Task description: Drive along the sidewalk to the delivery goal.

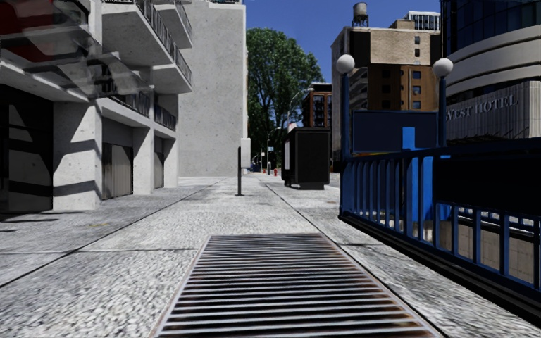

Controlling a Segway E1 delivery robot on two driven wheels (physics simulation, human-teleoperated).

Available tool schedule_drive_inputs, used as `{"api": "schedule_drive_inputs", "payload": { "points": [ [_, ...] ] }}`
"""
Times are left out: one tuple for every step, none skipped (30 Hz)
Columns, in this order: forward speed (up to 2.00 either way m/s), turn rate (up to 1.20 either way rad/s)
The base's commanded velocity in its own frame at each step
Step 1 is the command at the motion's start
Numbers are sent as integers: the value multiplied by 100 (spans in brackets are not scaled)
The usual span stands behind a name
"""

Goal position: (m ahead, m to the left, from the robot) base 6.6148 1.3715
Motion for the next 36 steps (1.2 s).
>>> {"api": "schedule_drive_inputs", "payload": {
  "points": [
    [200,37],
    [200,37],
    [200,37],
    [200,37],
    [200,37],
    [200,37],
    [200,37],
    [200,37],
    [200,37],
    [200,37],
    [200,37],
    [200,37],
    [200,37],
    [200,37],
    [200,37],
    [200,37],
    [200,0],
    [200,0],
    [200,0],
    [200,0],
    [200,0],
    [200,0],
    [200,0],
    [200,0],
    [200,0],
    [200,0],
    [200,0],
    [200,0],
    [200,0],
    [200,0],
    [200,0],
    [200,0],
    [200,0],
    [200,0],
    [200,0],
    [200,0]
  ]
}}
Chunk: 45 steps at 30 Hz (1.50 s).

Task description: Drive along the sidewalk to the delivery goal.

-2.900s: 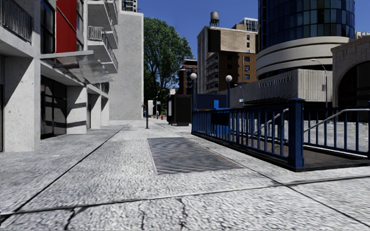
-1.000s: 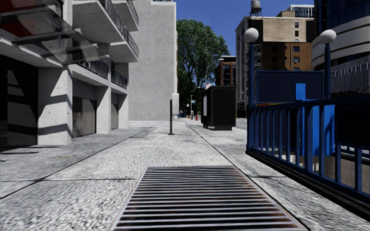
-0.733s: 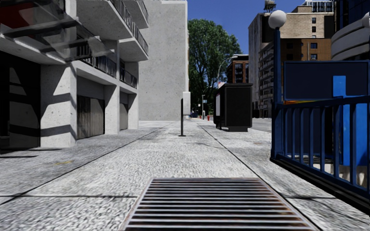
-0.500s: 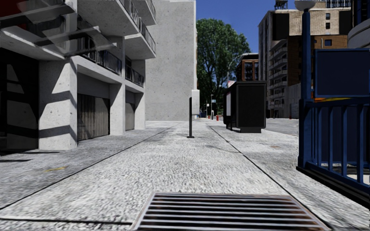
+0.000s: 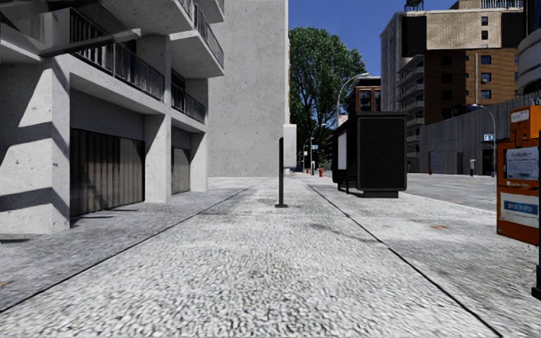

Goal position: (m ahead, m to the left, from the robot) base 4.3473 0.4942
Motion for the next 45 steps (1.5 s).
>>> {"api": "schedule_drive_inputs", "payload": {
  "points": [
    [200,0],
    [200,0],
    [200,0],
    [200,0],
    [200,0],
    [200,0],
    [200,0],
    [200,0],
    [200,0],
    [200,0],
    [200,0],
    [200,0],
    [200,0],
    [200,0],
    [200,0],
    [200,0],
    [200,0],
    [200,0],
    [200,0],
    [200,0],
    [200,0],
    [200,0],
    [200,0],
    [200,0],
    [200,0],
    [200,0],
    [200,0],
    [200,0],
    [200,0],
    [200,0],
    [200,0],
    [200,-12],
    [200,-12],
    [200,-19],
    [199,-22],
    [185,-26],
    [185,-26],
    [170,-28],
    [153,-28],
    [153,-28],
    [141,-29],
    [136,-29],
    [133,-29],
    [133,-29],
    [132,-29]
  ]
}}
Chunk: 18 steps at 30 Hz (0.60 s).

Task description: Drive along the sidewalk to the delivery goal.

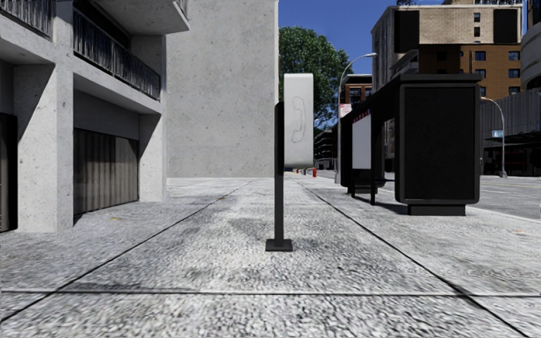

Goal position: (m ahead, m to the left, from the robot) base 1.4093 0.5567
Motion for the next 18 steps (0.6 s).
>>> {"api": "schedule_drive_inputs", "payload": {
  "points": [
    [130,-29],
    [128,-29],
    [126,-29],
    [126,-29],
    [126,-24],
    [126,-21],
    [126,-9],
    [126,-9],
    [126,0],
    [125,0],
    [125,0],
    [124,0],
    [124,0],
    [124,0],
    [124,0],
    [124,0],
    [123,0],
    [123,0]
  ]
}}
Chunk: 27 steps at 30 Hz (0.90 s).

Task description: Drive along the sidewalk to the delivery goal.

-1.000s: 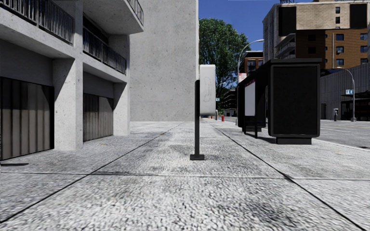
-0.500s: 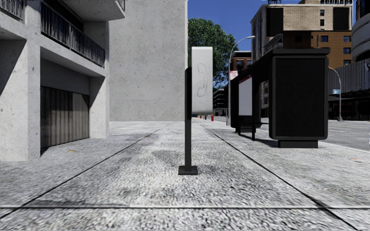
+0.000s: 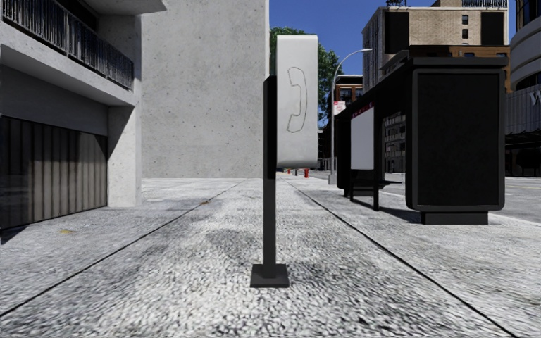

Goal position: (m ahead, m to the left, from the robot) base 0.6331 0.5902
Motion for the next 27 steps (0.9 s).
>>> {"api": "schedule_drive_inputs", "payload": {
  "points": [
    [122,0],
    [122,0],
    [114,0],
    [98,0],
    [0,0],
    [0,0],
    [0,0],
    [0,0],
    [0,0],
    [0,0],
    [0,0],
    [0,0],
    [0,0],
    [0,0],
    [0,0],
    [0,0],
    [0,0],
    [0,0],
    [0,0],
    [0,0],
    [0,0],
    [0,0],
    [0,0],
    [0,0],
    [0,0],
    [0,0],
    [0,0]
  ]
}}
